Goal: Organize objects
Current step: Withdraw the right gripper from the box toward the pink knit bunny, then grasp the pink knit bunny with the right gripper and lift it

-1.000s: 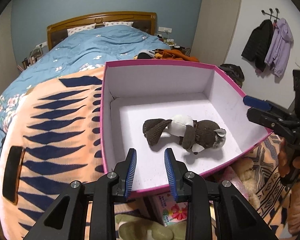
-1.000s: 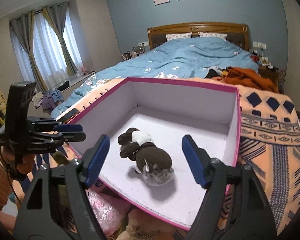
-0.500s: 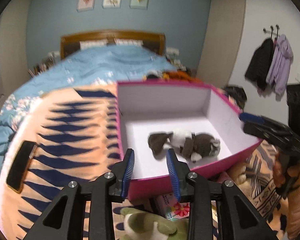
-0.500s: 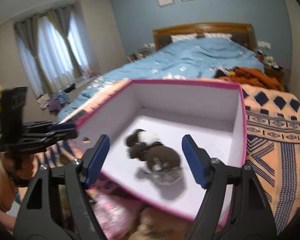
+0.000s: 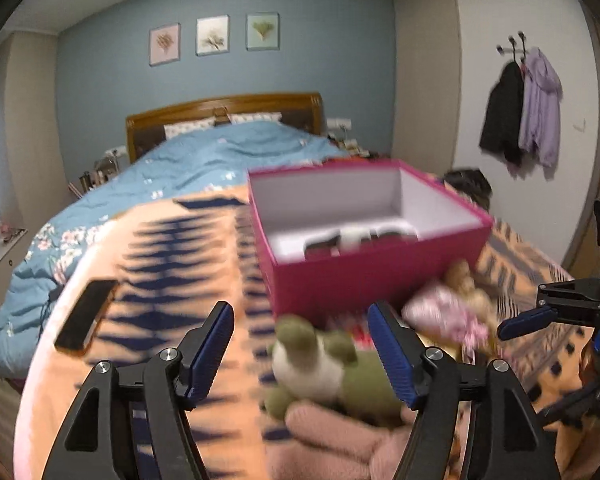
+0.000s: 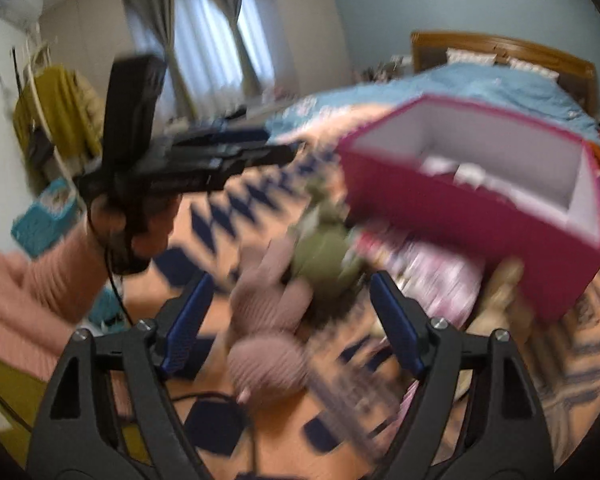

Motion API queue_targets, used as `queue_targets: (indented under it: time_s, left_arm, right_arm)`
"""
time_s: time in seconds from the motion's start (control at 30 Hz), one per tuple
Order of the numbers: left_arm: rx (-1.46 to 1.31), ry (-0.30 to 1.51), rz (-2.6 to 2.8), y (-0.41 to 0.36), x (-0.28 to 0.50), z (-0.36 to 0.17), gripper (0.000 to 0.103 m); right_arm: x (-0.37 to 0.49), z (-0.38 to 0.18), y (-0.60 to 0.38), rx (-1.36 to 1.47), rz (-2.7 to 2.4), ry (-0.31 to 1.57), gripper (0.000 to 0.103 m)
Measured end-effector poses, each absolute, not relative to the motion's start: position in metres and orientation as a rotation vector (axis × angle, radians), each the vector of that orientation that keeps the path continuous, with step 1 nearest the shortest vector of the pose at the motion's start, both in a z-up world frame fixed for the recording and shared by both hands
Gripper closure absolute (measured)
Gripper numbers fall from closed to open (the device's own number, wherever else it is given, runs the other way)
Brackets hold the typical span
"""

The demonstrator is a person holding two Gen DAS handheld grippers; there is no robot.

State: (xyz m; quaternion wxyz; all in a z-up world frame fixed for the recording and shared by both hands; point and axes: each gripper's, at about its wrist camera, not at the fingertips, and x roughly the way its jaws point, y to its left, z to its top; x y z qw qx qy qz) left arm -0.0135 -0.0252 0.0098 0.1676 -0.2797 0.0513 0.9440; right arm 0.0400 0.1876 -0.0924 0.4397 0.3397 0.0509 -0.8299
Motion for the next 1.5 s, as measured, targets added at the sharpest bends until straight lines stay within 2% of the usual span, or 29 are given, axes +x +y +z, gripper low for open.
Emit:
queue_targets:
  time_s: [0.17,0.33,0.4,0.47,0.57,0.9,1.1,1.3,1.5]
  left_arm:
    - [-0.848,0.123,2.646,-0.023,0.001,-0.01,0.032]
    - [-0.878,0.086,2.635,-0.028,0.012,-0.018,0.032]
    - [-0.889,0.079,2.636,-0.031,0.016,-0.022,0.032]
    - [-0.904,0.072,2.634,-0.032,0.018,-0.027,0.032]
    - [-0.927,0.064,2.615,-0.032,0.021,-0.032,0.032]
    - [-0.874,0.021,2.491,-0.027,0.034,-0.024,0.035]
    - [-0.791,-0.057,2.384,-0.025,0.042,-0.008,0.035]
    - [-0.772,-0.009,2.343,-0.009,0.041,0.001,0.035]
    - [-0.759,0.018,2.311,0.007,0.026,0.012,0.057]
  right_arm:
    - [0.045,-0.131,0.179,0.992,-2.016,0.075,0.021]
    - [0.046,-0.145,0.173,1.028,-2.034,0.032,0.022]
    - [0.044,-0.147,0.171,1.035,-2.043,0.003,0.027]
    - [0.042,-0.151,0.168,1.054,-2.06,0.025,0.04]
    - [0.045,-0.151,0.169,1.045,-2.071,0.024,0.045]
    - [0.039,-0.104,0.212,0.901,-2.08,-0.152,0.048]
    - [0.033,-0.08,0.229,0.826,-2.133,-0.189,0.048]
    - [0.014,-0.062,0.238,0.769,-2.183,-0.219,0.048]
    - [0.001,-0.044,0.246,0.721,-2.252,-0.215,0.048]
